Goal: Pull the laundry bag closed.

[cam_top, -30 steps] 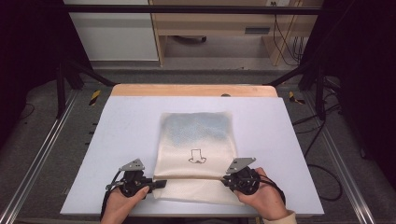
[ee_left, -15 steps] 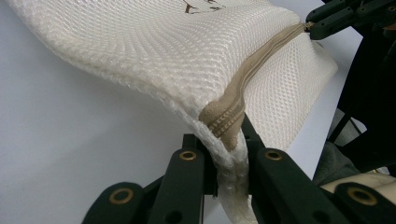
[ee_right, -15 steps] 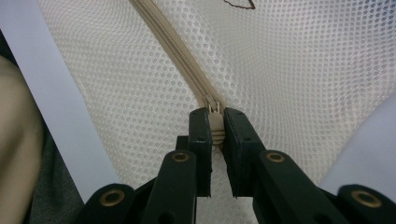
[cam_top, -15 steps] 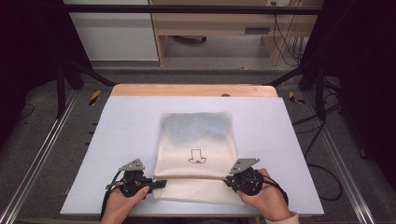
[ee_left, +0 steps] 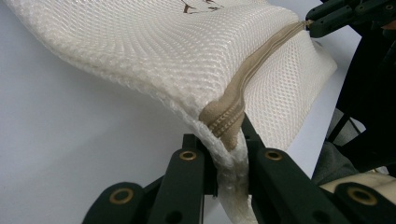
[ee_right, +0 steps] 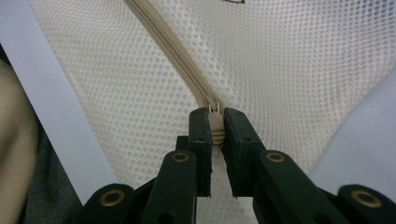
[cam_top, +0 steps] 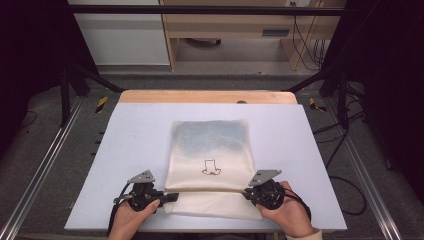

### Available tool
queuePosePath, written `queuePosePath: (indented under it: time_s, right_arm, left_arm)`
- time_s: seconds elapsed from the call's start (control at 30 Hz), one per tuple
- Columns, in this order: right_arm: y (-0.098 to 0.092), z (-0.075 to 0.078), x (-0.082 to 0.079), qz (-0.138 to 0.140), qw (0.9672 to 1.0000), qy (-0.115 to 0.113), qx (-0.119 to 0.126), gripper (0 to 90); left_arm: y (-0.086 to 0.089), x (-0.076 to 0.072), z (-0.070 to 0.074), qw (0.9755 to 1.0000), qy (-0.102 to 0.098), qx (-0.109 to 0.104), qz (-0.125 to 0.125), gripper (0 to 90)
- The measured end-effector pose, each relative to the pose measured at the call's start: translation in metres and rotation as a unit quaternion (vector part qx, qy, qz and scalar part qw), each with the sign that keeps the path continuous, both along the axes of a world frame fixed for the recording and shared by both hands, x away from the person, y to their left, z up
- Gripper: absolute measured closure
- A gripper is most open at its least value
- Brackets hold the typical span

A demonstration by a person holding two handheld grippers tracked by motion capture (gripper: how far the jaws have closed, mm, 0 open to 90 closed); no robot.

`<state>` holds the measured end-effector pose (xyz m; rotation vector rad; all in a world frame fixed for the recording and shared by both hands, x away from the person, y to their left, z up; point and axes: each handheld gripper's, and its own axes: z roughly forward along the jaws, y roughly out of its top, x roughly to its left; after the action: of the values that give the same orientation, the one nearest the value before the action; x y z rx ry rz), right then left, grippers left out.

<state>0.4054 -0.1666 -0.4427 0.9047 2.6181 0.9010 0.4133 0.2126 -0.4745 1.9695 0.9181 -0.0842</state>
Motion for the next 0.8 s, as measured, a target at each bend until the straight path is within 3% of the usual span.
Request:
queuePosePath:
  time_s: [0.8]
  right_arm:
    - [-0.0091, 0.0004, -0.0010, -0.016, 0.9999, 0.002, -0.002, 82.0]
  left_arm:
    - [-0.0004, -0.0004, 0.0007, 1.0000, -0.003, -0.003, -0.002, 84.0]
